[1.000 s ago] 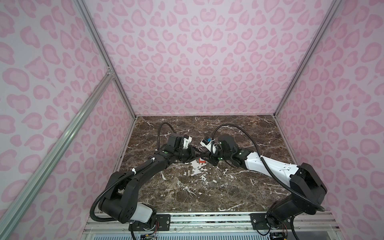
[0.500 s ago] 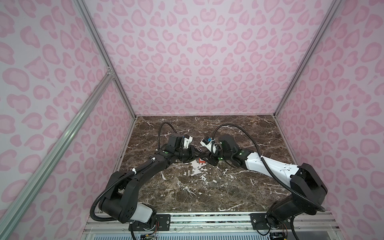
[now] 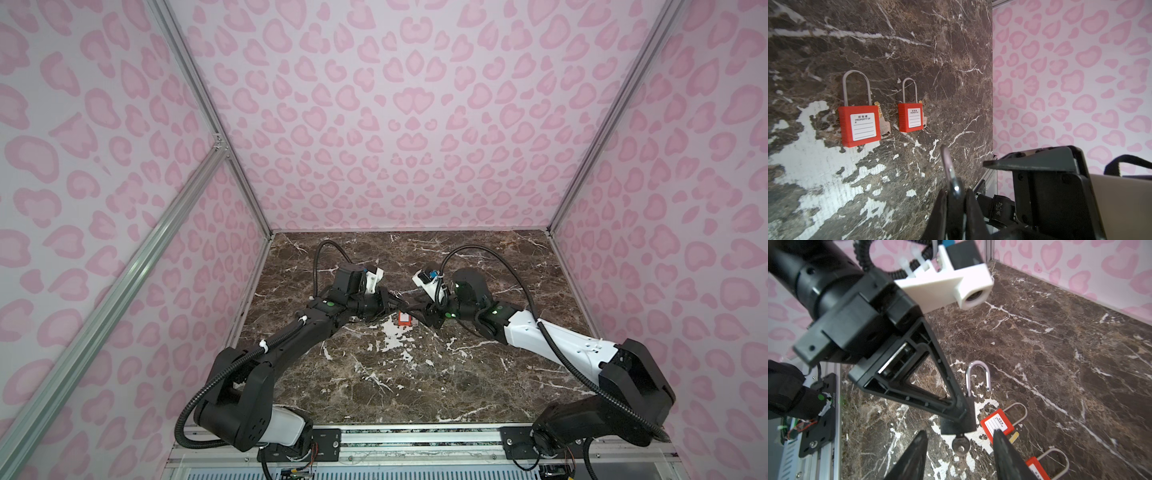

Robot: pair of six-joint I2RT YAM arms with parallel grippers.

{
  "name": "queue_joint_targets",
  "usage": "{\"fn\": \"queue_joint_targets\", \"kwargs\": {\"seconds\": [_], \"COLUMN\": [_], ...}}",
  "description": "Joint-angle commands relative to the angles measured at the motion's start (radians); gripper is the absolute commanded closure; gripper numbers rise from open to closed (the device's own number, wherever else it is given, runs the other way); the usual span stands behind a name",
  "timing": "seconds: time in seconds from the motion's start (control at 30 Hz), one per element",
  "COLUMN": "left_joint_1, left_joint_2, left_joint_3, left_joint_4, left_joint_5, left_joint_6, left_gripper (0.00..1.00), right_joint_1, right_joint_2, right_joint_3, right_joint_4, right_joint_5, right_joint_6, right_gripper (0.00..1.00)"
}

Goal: Lock with the key

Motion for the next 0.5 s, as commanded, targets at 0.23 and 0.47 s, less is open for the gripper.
{"fn": "queue_joint_targets", "kwargs": {"seconds": [0.23, 0.47], "left_joint_1": [0.048, 0.120], "left_joint_2": [-0.216, -0.332], "left_joint_3": [-0.024, -0.061], "left_joint_4": [0.144, 0.283], "left_joint_5": [-0.200, -0.191], "left_joint_6": [0.013, -0.032], "left_gripper": [0.96, 0.96], "right_joint_1": [-0.095, -0.093], "right_joint_2": [0.018, 0.128], "right_joint_3": [-0.004, 0.021], "right_joint_4": [0.394, 0.775], "right_joint_5": [-0.147, -0.185], "right_joint_6": [0.621, 1.002], "right_gripper": [0.45, 0.46]}}
